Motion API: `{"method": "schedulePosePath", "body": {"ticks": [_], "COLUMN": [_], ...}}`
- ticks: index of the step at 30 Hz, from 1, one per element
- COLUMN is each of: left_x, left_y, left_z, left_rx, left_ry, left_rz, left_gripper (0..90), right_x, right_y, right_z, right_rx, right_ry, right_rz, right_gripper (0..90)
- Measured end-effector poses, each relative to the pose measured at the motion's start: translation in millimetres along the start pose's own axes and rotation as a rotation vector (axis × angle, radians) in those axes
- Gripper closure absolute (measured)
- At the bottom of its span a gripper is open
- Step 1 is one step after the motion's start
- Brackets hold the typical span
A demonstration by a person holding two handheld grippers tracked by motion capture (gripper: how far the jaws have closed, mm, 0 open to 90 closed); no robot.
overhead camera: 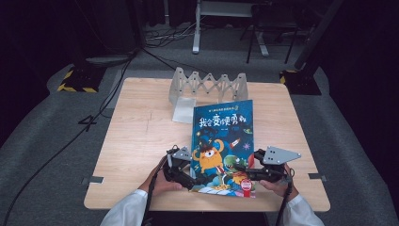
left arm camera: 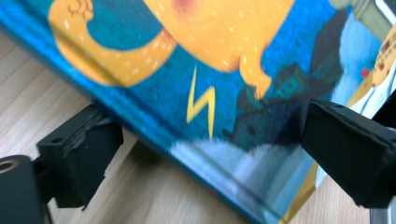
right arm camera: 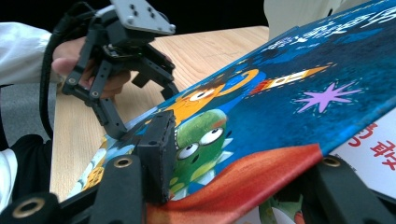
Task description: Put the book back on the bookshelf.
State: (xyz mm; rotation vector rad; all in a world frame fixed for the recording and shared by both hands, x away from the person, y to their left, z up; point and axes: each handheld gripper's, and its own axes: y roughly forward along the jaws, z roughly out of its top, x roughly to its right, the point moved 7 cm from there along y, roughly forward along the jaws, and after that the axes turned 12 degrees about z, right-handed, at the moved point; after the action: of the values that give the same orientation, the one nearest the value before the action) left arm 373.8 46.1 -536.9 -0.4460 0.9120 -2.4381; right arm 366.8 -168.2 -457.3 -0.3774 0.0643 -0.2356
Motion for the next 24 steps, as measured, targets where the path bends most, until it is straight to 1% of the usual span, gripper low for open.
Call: {"method": "schedulePosePath", "body": {"ticks": [2, 3, 4, 5, 6, 7, 9, 11, 12, 13, 14, 16, 18, 19, 21, 22, 24], "left_x": [-0.9, -1.1, -1.8, -2.1, -4.0, -4.0, -6.9, -10.2, -11.2, -12.4, -14.2, -16.2, -16.6, -16.2, -13.8, -12.0, -8.5], "left_y": [1.1, 2.3, 3.0, 4.0, 6.5, 6.5, 8.0, 7.9, 7.4, 6.6, 4.7, 0.4, -7.3, -13.0, -21.9, -25.8, -32.4], "left_z": [2.2, 4.0, 5.0, 5.9, 9.0, 9.0, 13.2, 16.4, 17.0, 17.6, 17.5, 17.0, 17.4, 18.3, 19.6, 20.2, 21.6], "left_rx": [0.003, 0.011, 0.013, 0.019, 0.032, 0.032, 0.05, 0.067, 0.071, 0.077, 0.084, 0.09, 0.112, 0.128, 0.156, 0.171, 0.192], "left_ry": [0.001, -0.01, -0.015, -0.022, -0.035, -0.035, -0.059, -0.072, -0.076, -0.088, -0.1, -0.104, -0.099, -0.087, -0.064, -0.06, -0.043], "left_rz": [-0.007, -0.015, -0.025, -0.035, -0.063, -0.063, -0.078, -0.084, -0.092, -0.098, -0.101, -0.105, -0.099, -0.082, -0.072, -0.067, -0.068], "left_gripper": [3.0, 2.3, 2.0, 1.6, 1.1, 0.8, 0.7, 1.0, 2.0, 3.4, 5.8, 12.2, 18.0, 20.2, 25.6, 28.2, 29.3], "right_x": [-0.9, -2.5, -2.7, -2.9, -3.1, -3.1, -3.0, -3.1, -3.3, -3.4, -3.5, -2.8, -4.6, -6.3, -13.2, -16.0, -19.6], "right_y": [-0.1, -0.4, -0.5, -0.5, -0.4, -0.4, -0.7, -0.9, -0.9, -1.0, -1.2, -1.5, -2.4, -3.0, -5.6, -7.1, -9.1], "right_z": [0.7, 1.5, 1.5, 1.5, 1.4, 1.4, 0.7, 0.5, 0.5, 0.3, -0.1, -1.2, -1.5, -1.2, 0.8, 1.5, 1.1], "right_rx": [0.002, 0.005, 0.006, 0.009, 0.011, 0.011, 0.013, 0.013, 0.015, 0.016, 0.017, 0.021, 0.025, 0.032, 0.039, 0.039, 0.037], "right_ry": [-0.008, -0.025, -0.029, -0.029, -0.029, -0.029, -0.031, -0.033, -0.035, -0.035, -0.036, -0.04, -0.042, -0.043, -0.068, -0.075, -0.08], "right_rz": [-0.003, -0.004, -0.003, -0.003, -0.003, -0.003, -0.002, -0.001, -0.002, -0.002, 0.0, 0.004, 0.023, 0.024, 0.023, 0.031, 0.047], "right_gripper": [50.5, 50.5, 50.5, 50.5, 50.5, 50.5, 50.5, 50.5, 50.5, 50.5, 50.5, 50.8, 52.0, 52.6, 53.9, 54.6, 56.5]}}
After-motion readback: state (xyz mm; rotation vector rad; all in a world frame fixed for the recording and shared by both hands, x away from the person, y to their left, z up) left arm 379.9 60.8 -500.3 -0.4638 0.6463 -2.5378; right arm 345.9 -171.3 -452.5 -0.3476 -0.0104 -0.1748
